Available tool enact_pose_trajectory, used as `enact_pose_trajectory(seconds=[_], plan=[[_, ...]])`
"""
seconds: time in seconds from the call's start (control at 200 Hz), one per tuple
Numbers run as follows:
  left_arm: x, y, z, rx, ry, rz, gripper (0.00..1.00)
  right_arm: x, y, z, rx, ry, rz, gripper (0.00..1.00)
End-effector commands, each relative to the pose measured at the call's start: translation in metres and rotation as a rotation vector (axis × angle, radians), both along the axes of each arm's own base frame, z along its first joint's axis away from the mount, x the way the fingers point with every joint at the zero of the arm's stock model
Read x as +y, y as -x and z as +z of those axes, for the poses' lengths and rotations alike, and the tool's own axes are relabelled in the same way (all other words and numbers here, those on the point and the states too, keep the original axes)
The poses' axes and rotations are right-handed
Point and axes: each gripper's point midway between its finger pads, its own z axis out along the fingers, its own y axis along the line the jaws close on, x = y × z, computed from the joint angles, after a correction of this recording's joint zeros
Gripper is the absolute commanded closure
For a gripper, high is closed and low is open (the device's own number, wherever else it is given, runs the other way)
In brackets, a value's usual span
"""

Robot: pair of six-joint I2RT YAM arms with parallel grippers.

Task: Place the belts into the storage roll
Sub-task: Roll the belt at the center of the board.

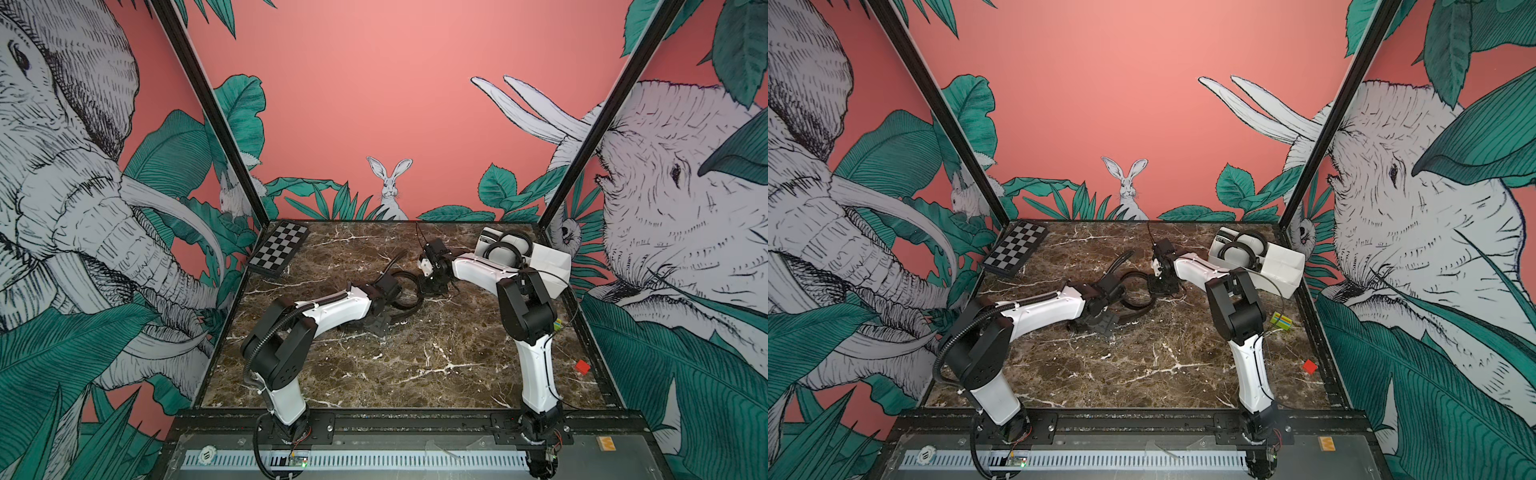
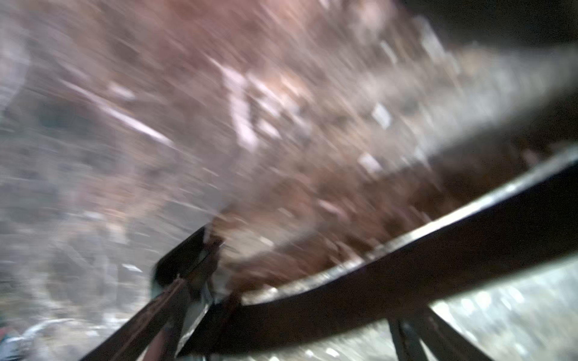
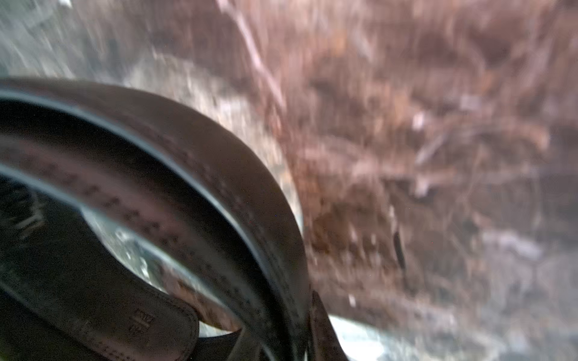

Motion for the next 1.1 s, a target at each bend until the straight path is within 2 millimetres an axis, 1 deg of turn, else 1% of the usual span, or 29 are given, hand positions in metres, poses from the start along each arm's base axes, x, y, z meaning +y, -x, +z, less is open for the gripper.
enact_pose_trajectory(seconds=[0.0,0.105,0.175,0.23,0.29,0.36,0.4,0.49,0.525,0.575,0.635,0.67,0.71,0.755,0.8,0.925,1.035,1.095], plan=[[0.006,-0.043,0.030,-0.128,-0.066,-0.039,0.01,-0.039,0.064,-0.030,0.197,0.190,0.073,0.81],[-0.003,-0.070,0.047,-0.193,-0.110,-0.088,0.01,-0.045,0.080,-0.028,0.218,0.206,0.092,0.81],[-0.010,-0.085,0.055,-0.237,-0.122,-0.101,0.01,-0.045,0.090,-0.029,0.234,0.206,0.102,0.81],[-0.015,-0.090,0.057,-0.249,-0.108,-0.104,0.01,-0.044,0.096,-0.030,0.243,0.210,0.109,0.82],[-0.021,-0.090,0.055,-0.241,-0.073,-0.097,0.01,-0.042,0.101,-0.030,0.252,0.212,0.116,0.82],[-0.022,-0.080,0.052,-0.207,-0.029,-0.065,0.01,-0.040,0.105,-0.028,0.254,0.217,0.120,0.82],[-0.019,-0.073,0.051,-0.197,-0.006,-0.033,0.01,-0.039,0.106,-0.027,0.252,0.224,0.122,0.82],[-0.006,-0.046,0.053,-0.172,0.065,0.059,0.01,-0.040,0.106,-0.024,0.244,0.238,0.108,0.82],[-0.006,-0.034,0.054,-0.162,0.124,0.088,0.01,-0.041,0.106,-0.024,0.243,0.244,0.099,0.81],[-0.013,-0.015,0.051,-0.123,0.252,0.121,0.01,-0.042,0.106,-0.025,0.245,0.249,0.089,0.81],[-0.037,0.001,0.046,-0.083,0.462,0.133,0.01,-0.042,0.107,-0.026,0.246,0.254,0.081,0.82],[-0.047,0.012,0.037,-0.037,0.571,0.171,0.01,-0.042,0.108,-0.027,0.248,0.256,0.079,0.82],[-0.058,0.019,0.030,0.004,0.662,0.207,0.01,-0.043,0.108,-0.027,0.248,0.268,0.080,0.82],[-0.067,0.023,0.022,0.045,0.731,0.247,0.01,-0.046,0.110,-0.028,0.246,0.291,0.083,0.82],[-0.074,0.023,0.017,0.063,0.776,0.270,0.01,-0.046,0.114,-0.029,0.249,0.299,0.084,0.82],[-0.103,0.011,0.020,0.070,0.943,0.266,0.01,-0.046,0.122,-0.032,0.256,0.310,0.077,0.82],[-0.117,0.005,0.009,0.115,0.957,0.266,0.01,-0.040,0.127,-0.034,0.258,0.306,0.072,0.82],[-0.119,0.006,-0.006,0.150,0.936,0.286,0.01,-0.036,0.128,-0.034,0.252,0.307,0.076,0.82]])
